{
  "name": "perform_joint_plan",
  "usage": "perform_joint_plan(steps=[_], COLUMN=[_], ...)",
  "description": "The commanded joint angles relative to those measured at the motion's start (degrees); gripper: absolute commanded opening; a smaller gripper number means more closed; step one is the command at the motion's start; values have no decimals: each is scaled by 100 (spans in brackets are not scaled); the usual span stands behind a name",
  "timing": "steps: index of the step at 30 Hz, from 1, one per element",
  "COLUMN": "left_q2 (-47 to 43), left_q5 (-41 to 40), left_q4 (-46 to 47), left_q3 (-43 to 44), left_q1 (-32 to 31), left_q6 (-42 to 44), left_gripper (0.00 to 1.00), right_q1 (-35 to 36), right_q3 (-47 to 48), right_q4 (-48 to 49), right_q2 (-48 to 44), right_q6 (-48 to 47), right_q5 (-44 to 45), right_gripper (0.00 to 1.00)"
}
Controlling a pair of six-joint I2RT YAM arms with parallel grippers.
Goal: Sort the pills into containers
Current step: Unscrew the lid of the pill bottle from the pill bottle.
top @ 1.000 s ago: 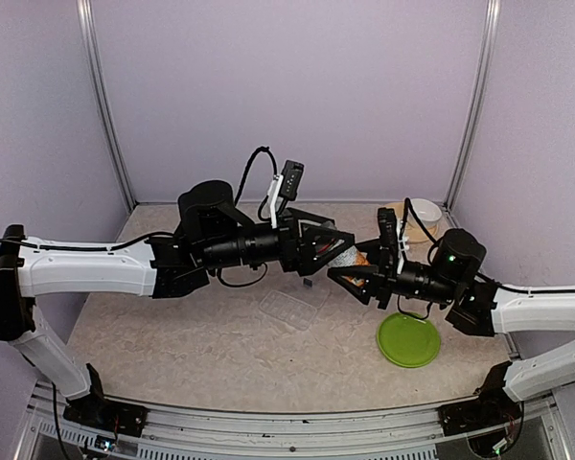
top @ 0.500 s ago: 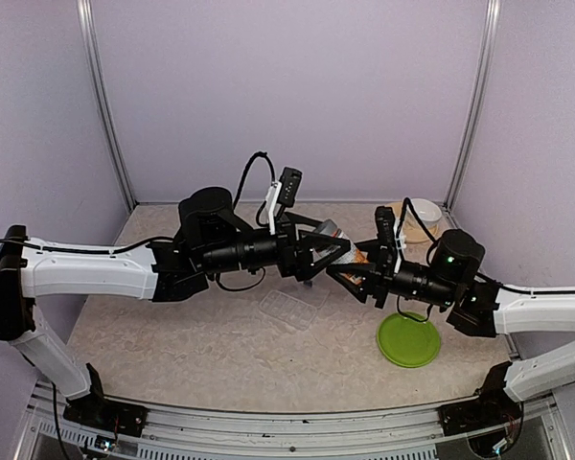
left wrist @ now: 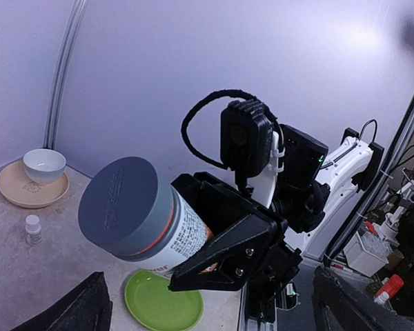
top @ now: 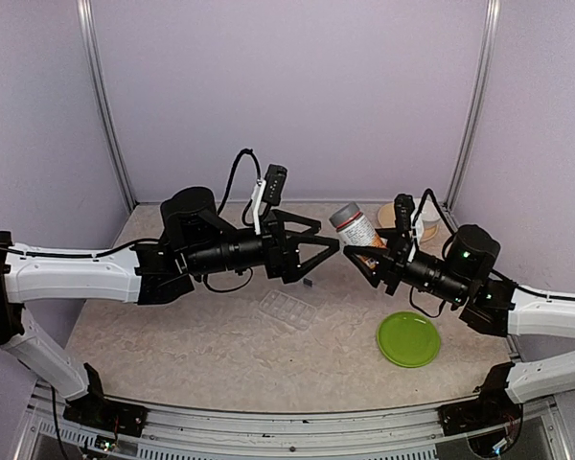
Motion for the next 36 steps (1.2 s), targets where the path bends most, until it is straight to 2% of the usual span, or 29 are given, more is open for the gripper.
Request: perform_joint_plan(steps=[1,6,15,25,36], left_q2=[-174,2,349,573,322], left_q5=[-33,297,1207,1327,1067], left_q4=[136,15,421,567,466], left_q3=[-118,117,276,409,113], left_q1=[287,474,432,214,194], left_q6=[-146,-171,-240,-231,4], left_gripper=[99,99,99,99,99], right_q1=[-35,-40,-15,79,66], right_q3=[50,47,145,232,27], right_q4=[-44,208,628,952,647], right_q2=[-124,102,648,1051,656], right_q6=[-227,-151,66,256,245], right_q5=[-571,-1541,-2200,-2116,-1010], right_gripper=[0,0,0,0,0])
